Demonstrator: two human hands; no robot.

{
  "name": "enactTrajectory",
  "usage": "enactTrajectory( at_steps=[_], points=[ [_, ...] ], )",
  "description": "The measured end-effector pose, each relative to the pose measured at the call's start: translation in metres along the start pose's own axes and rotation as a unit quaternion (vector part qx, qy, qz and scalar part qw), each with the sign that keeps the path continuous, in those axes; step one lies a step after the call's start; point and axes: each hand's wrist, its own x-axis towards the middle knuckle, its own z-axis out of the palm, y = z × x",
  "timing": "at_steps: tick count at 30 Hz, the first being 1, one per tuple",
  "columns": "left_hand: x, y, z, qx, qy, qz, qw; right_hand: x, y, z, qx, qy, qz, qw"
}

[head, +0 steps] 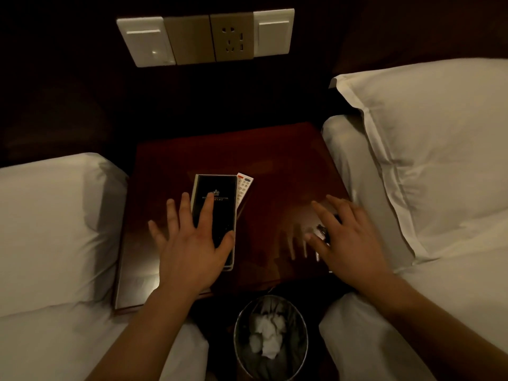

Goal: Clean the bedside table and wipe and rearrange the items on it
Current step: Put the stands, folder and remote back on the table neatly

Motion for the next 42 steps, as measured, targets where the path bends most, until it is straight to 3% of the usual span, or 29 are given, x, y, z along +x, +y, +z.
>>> enactTrajectory(
  at_steps=[13,26,34,42],
  points=[
    [-0.061,-0.020,-0.023,-0.011,0.035,-0.076,0.996,-0.015,-0.052,-0.019,0.019,-0.026,-0.132,0.991],
    [-0.155,-0.128,-0.050,-0.038,0.095,-0.175,0.979,-0.053,-0.216,-0.013,0.023,-0.064,-0.254,0.965],
    [-0.251,-0.208,-0.082,-0.040,0.124,-0.274,0.953,-0.103,-0.346,-0.023,0.055,-0.063,-0.361,0.929],
    [-0.356,-0.262,-0.077,-0.032,0.122,-0.423,0.897,-0.162,-0.438,0.008,0.106,-0.117,-0.468,0.869]
  ],
)
